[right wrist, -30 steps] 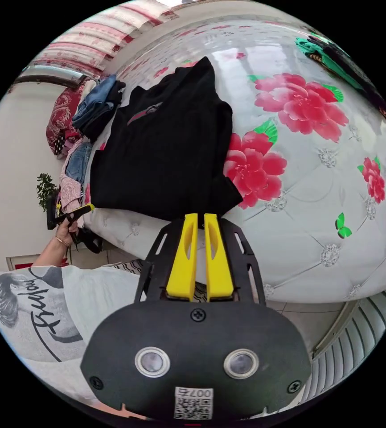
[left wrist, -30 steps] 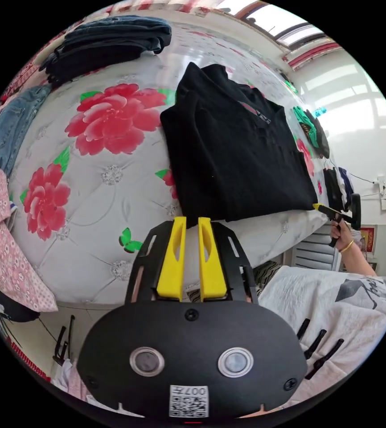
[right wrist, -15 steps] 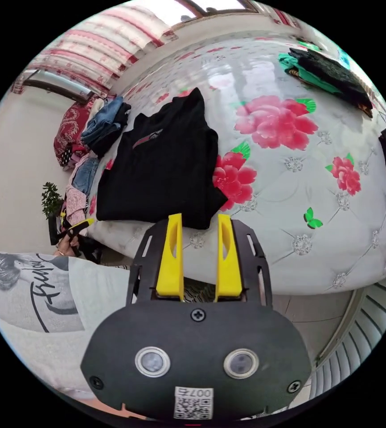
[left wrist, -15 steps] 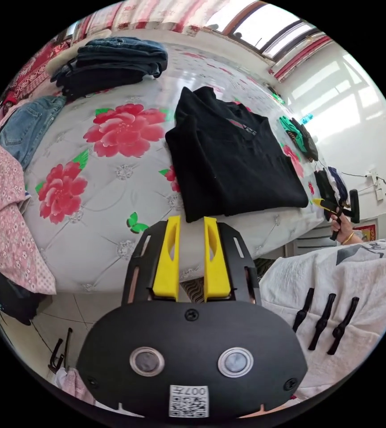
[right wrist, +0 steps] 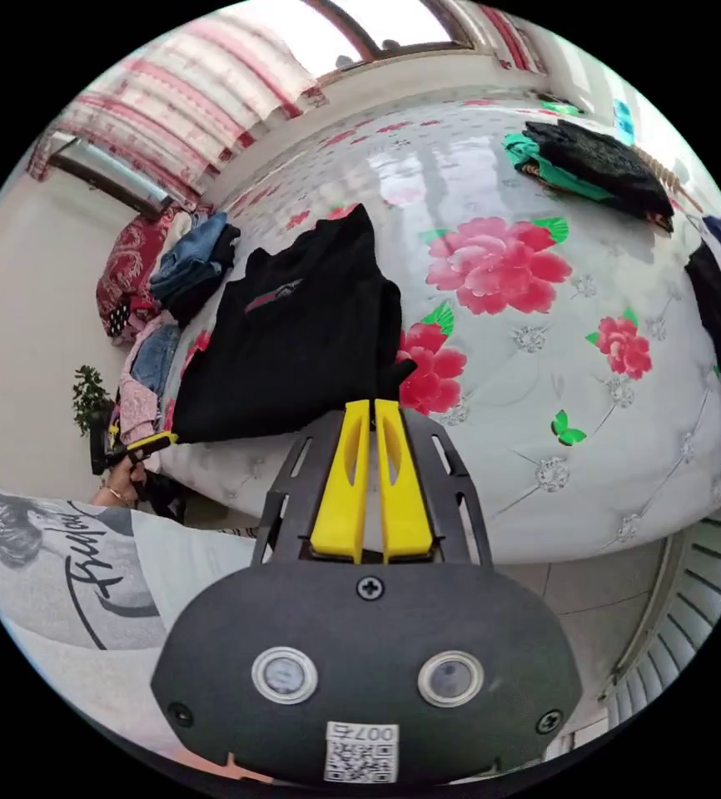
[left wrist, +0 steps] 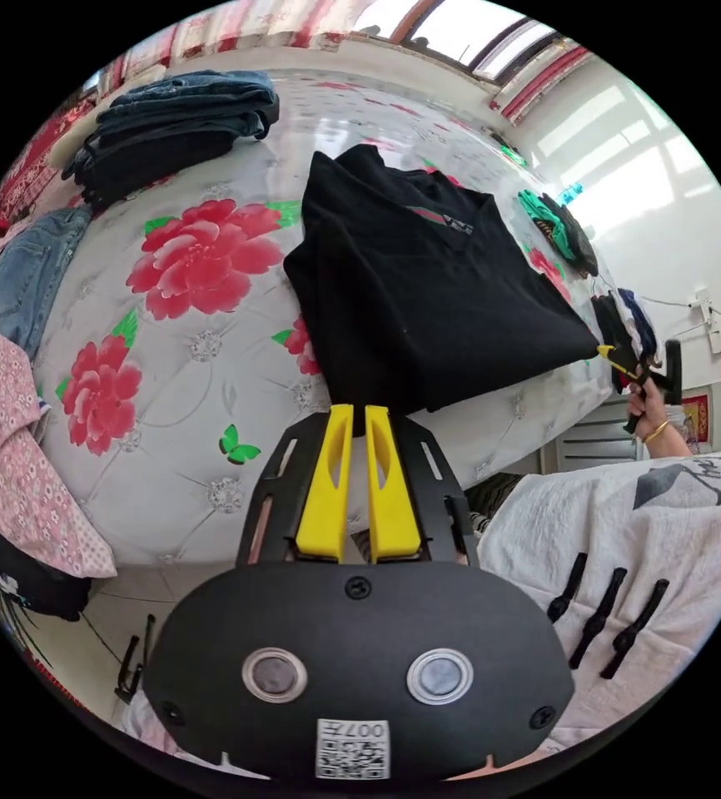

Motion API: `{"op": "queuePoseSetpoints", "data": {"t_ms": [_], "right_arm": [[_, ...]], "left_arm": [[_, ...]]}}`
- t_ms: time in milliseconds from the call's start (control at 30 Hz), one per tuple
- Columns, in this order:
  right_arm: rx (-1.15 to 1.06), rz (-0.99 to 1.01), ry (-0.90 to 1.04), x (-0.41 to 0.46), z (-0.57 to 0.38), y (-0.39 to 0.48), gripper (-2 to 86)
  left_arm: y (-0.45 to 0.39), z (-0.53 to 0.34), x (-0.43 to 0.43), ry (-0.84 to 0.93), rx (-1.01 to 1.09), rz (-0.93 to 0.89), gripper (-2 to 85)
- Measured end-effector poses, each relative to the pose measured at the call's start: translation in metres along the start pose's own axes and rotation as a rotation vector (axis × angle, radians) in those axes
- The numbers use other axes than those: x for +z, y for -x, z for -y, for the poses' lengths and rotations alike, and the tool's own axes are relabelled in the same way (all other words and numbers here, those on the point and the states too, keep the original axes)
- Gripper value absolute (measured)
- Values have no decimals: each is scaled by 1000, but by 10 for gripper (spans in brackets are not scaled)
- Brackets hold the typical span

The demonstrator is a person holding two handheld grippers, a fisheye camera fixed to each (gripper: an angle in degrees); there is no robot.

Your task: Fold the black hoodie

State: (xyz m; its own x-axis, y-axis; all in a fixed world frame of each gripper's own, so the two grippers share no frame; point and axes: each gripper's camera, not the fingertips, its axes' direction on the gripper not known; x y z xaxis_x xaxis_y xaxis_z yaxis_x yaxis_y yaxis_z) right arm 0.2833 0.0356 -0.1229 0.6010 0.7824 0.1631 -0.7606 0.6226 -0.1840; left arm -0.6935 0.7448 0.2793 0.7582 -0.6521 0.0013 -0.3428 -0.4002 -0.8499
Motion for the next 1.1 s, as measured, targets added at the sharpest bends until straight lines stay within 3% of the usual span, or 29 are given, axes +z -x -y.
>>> {"op": "queuePoseSetpoints", "data": {"t_ms": [100, 233, 333, 500, 667, 867, 1100], "right_arm": [[187, 186, 44, 19, -15, -52, -1], [223, 232, 31, 22, -29, -61, -2], [117, 132, 37, 8, -19, -39, -2], [-293, -175, 12, -47, 19, 43, -2], [-243, -170, 235, 2, 18, 22, 3], [-104, -98, 185, 9, -16, 1, 39], [-161, -90, 344, 39, 7, -4, 21]], "left_arm": [[18, -15, 10, -8, -136, -110, 2], [28, -29, 4, -47, -203, -196, -1], [15, -20, -29, -61, -81, -200, -4], [-27, -1, -95, -84, 248, -47, -5], [10, -29, -25, 117, 62, -217, -3], [12, -60, -24, 40, -73, -273, 1], [7, -34, -38, 122, 10, -244, 1]]}}
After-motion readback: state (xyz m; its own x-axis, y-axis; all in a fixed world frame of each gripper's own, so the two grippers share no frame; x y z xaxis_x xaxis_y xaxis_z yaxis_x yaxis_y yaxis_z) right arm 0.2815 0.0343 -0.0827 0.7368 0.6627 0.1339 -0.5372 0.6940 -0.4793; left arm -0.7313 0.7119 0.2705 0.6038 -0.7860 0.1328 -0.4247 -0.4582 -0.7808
